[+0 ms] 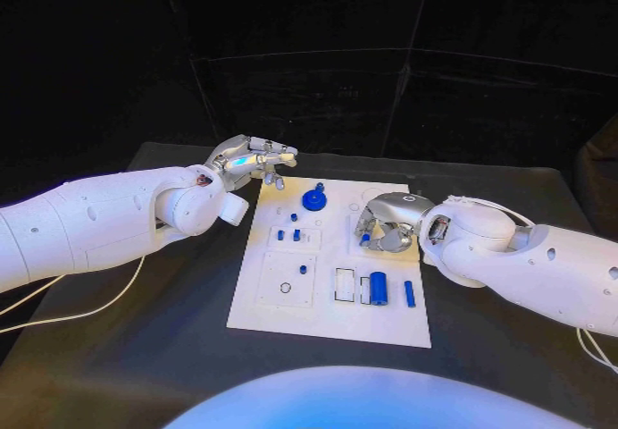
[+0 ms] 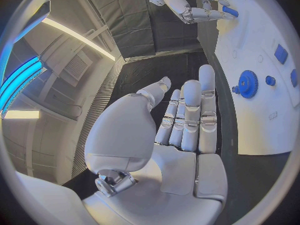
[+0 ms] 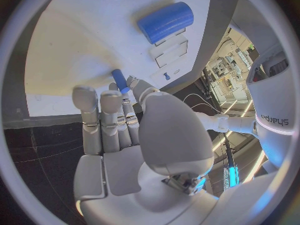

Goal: Assemble the parts on the task board

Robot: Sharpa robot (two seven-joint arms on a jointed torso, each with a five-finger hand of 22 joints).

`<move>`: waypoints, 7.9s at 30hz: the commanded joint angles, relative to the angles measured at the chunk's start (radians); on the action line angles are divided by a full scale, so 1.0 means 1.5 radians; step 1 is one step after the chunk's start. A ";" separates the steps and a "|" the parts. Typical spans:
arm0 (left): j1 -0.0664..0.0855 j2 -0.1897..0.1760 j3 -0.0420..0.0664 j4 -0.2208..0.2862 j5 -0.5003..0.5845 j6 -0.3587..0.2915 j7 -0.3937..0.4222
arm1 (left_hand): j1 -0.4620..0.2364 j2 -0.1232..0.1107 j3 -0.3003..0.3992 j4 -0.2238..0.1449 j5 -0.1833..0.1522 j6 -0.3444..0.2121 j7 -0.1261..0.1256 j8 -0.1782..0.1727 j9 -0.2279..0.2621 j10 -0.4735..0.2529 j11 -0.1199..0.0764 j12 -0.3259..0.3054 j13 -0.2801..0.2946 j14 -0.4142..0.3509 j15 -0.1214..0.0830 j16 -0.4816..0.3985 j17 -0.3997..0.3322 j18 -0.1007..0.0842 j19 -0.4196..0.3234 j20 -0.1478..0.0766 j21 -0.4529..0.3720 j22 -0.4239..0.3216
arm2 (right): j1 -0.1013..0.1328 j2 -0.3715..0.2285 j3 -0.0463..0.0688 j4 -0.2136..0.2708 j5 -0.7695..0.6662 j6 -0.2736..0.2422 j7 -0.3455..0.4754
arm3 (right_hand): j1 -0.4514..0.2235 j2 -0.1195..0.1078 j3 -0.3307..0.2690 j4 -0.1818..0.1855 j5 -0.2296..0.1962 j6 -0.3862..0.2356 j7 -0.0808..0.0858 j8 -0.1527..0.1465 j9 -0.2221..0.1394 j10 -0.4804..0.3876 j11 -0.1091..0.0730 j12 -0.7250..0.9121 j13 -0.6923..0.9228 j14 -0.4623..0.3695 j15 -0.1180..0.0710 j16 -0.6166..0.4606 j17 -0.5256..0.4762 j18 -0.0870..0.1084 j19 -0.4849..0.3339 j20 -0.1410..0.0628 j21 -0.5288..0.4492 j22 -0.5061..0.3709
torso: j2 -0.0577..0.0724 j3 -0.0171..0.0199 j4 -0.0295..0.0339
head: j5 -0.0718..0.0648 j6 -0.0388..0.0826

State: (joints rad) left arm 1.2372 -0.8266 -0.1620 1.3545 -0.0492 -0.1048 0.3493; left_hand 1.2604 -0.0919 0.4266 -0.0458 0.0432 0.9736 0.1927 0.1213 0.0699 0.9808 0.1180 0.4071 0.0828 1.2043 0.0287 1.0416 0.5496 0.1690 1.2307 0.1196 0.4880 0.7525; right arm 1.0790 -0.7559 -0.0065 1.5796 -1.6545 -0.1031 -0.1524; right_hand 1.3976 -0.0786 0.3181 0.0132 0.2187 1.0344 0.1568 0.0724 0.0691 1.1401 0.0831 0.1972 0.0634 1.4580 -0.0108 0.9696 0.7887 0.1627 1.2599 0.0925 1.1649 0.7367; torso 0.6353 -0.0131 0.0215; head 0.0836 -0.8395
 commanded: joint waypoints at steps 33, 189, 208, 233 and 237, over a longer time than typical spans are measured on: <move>0.000 -0.002 0.000 -0.001 0.002 0.021 -0.008 | 0.009 0.007 0.003 -0.007 0.004 -0.007 0.001 0.004 -0.001 -0.008 0.000 0.005 -0.001 -0.003 0.000 0.001 0.003 0.009 0.003 0.004 -0.002 -0.002 | 0.000 -0.029 0.000 0.052 -0.033 -0.116 0.015 | 0.003 -0.012 0.109 -0.040 -0.045 0.045 -0.008 0.004 0.000 0.067 -0.014 -0.001 0.008 0.013 -0.009 0.060 0.055 -0.024 0.028 -0.009 0.053 0.076 | -0.002 0.0005 -0.0005 | 0.000 0.002; 0.000 -0.012 -0.001 -0.004 0.002 0.018 -0.007 | 0.007 0.008 0.005 -0.007 0.004 -0.008 0.001 0.007 -0.001 -0.010 0.001 0.009 -0.002 -0.005 0.001 0.000 -0.004 0.008 0.005 0.004 -0.003 -0.003 | -0.084 -0.139 -0.014 0.140 0.184 -0.137 -0.195 | -0.187 -0.021 -0.262 0.160 0.045 -0.003 -0.042 0.116 0.059 0.111 -0.047 0.613 0.617 0.028 -0.033 0.216 0.231 -0.043 0.069 -0.030 0.131 0.205 | -0.012 -0.0025 -0.0219 | -0.066 0.007; -0.001 -0.010 -0.001 -0.004 0.002 0.022 -0.008 | 0.007 0.008 0.005 -0.007 0.004 -0.008 0.001 0.007 -0.001 -0.010 0.001 0.009 -0.002 -0.005 0.001 0.000 -0.005 0.008 0.005 0.004 -0.003 -0.003 | -0.107 -0.097 -0.014 0.135 0.158 -0.091 -0.284 | -0.178 -0.017 -0.298 0.185 0.055 -0.011 -0.044 0.141 0.078 0.105 -0.048 0.606 0.625 0.029 -0.033 0.218 0.236 -0.043 0.067 -0.030 0.132 0.206 | -0.013 -0.0021 -0.0227 | -0.057 0.000; -0.001 -0.012 -0.001 -0.006 0.002 0.026 -0.013 | 0.006 0.007 0.005 -0.007 0.004 -0.008 0.001 0.007 -0.001 -0.010 0.001 0.010 -0.003 -0.007 0.001 -0.001 -0.008 0.008 0.006 0.004 -0.003 -0.004 | -0.115 -0.096 -0.014 0.151 0.027 -0.124 -0.310 | -0.178 -0.040 -0.329 0.187 0.028 -0.028 -0.044 0.166 0.102 0.096 -0.047 0.588 0.622 0.026 -0.033 0.212 0.232 -0.042 0.061 -0.029 0.127 0.199 | -0.012 -0.0017 -0.0231 | -0.058 0.000; -0.001 -0.012 -0.001 -0.007 0.002 0.027 -0.013 | 0.006 0.007 0.005 -0.007 0.004 -0.008 0.001 0.007 -0.001 -0.010 0.001 0.010 -0.003 -0.007 0.001 -0.001 -0.008 0.008 0.006 0.004 -0.003 -0.004 | -0.115 -0.097 -0.014 0.155 0.024 -0.128 -0.305 | -0.180 -0.041 -0.330 0.188 0.027 -0.029 -0.044 0.168 0.103 0.097 -0.047 0.588 0.622 0.027 -0.033 0.213 0.233 -0.042 0.062 -0.029 0.127 0.199 | -0.012 -0.0018 -0.0239 | -0.058 0.000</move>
State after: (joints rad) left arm 1.2346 -0.8444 -0.1642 1.3441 -0.0493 -0.0783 0.3276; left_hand 1.2701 -0.0822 0.4333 -0.0525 0.0432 0.9701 0.1962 0.1288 0.0696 0.9739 0.1180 0.4164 0.0805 1.2008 0.0322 1.0416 0.5386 0.1690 1.2342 0.1231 0.4880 0.7476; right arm 0.9083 -0.8984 -0.0243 1.8130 -1.5851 -0.2930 -0.5866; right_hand 1.1291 -0.1316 -0.1707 0.2938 0.2651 0.9915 0.0938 0.3183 0.2222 1.2914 0.0143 1.0830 0.9958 1.4650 -0.0574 1.2894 1.1372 0.1083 1.3576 0.0478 1.3574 1.0342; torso 0.6176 -0.0157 -0.0135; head -0.0037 -0.8386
